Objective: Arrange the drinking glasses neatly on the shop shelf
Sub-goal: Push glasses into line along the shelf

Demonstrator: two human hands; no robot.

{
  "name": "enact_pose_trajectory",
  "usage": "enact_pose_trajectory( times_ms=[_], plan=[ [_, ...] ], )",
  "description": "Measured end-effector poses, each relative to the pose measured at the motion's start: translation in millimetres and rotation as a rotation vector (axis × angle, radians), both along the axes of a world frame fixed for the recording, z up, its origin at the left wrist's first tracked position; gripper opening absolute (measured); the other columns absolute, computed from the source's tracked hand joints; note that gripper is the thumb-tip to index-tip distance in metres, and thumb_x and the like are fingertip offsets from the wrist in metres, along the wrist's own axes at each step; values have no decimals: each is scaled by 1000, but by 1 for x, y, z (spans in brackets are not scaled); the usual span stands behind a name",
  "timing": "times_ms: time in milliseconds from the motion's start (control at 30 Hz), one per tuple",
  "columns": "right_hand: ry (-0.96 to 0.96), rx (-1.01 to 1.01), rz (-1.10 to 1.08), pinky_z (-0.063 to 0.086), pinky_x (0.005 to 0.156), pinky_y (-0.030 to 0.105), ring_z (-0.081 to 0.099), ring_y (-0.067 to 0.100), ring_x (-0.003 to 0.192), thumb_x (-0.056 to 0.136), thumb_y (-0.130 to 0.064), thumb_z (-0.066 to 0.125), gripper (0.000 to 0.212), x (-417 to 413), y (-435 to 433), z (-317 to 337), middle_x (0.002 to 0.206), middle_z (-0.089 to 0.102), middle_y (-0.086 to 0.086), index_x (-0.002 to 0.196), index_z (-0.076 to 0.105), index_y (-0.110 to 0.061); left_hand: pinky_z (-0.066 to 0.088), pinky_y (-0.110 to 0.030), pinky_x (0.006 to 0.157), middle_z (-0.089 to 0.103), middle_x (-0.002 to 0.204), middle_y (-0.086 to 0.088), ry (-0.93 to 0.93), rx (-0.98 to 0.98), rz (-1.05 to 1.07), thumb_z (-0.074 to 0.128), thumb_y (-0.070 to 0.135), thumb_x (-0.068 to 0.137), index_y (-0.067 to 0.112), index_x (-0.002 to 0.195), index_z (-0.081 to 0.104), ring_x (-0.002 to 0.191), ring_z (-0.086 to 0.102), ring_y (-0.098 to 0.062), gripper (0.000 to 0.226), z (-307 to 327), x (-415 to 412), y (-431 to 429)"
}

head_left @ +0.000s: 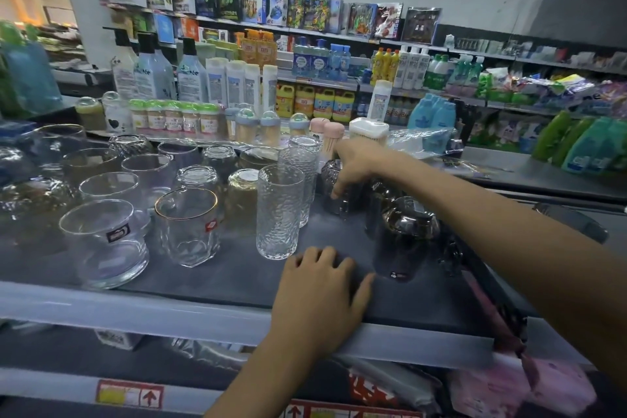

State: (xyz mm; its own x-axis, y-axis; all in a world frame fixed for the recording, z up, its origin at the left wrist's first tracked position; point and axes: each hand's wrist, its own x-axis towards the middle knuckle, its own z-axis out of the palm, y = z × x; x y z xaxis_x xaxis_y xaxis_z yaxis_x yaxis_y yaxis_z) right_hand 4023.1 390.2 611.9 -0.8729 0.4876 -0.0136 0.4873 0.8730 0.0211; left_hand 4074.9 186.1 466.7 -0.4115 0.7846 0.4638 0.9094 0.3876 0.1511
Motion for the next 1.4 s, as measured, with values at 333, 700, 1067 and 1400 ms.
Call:
enact_pose_trajectory(
  times_ms=[333, 700, 1067, 1400],
  plan=[
    [-6, 66, 7, 53, 81, 35, 62, 26, 95, 66, -56, 89, 69, -3, 10, -15, 106, 68, 4, 113, 64, -12, 49, -41, 79, 64, 95, 3, 2, 16, 15, 36, 59, 98, 26, 87, 64, 96, 60, -25, 45, 2, 1, 2],
    [-85, 68, 69, 30, 112, 51, 52, 27, 132, 73, -45, 90, 77, 14, 20, 14, 135, 63, -2, 141, 58, -29, 49, -38, 76, 65, 95, 4, 1, 19, 22, 35, 57, 99, 27, 87, 64, 94, 60, -23, 44, 1, 4, 1],
    [-3, -22, 98, 38, 91, 29, 57, 27, 127, 76, -34, 89, 79, 12, 23, 1, 139, 63, 5, 146, 55, -24, 48, -36, 79, 65, 100, 7, -28, -13, 34, 29, 59, 99, 28, 94, 66, 100, 60, -20, 47, 2, 5, -1],
    [22, -12, 103, 40, 106, 37, 53, 29, 134, 75, -45, 88, 87, 16, 15, -3, 146, 58, 6, 149, 51, -19, 45, -33, 86, 63, 110, 10, -76, -33, 28, 22, 61, 99, 30, 100, 64, 108, 57, -16, 52, 3, 7, -4]
  ],
)
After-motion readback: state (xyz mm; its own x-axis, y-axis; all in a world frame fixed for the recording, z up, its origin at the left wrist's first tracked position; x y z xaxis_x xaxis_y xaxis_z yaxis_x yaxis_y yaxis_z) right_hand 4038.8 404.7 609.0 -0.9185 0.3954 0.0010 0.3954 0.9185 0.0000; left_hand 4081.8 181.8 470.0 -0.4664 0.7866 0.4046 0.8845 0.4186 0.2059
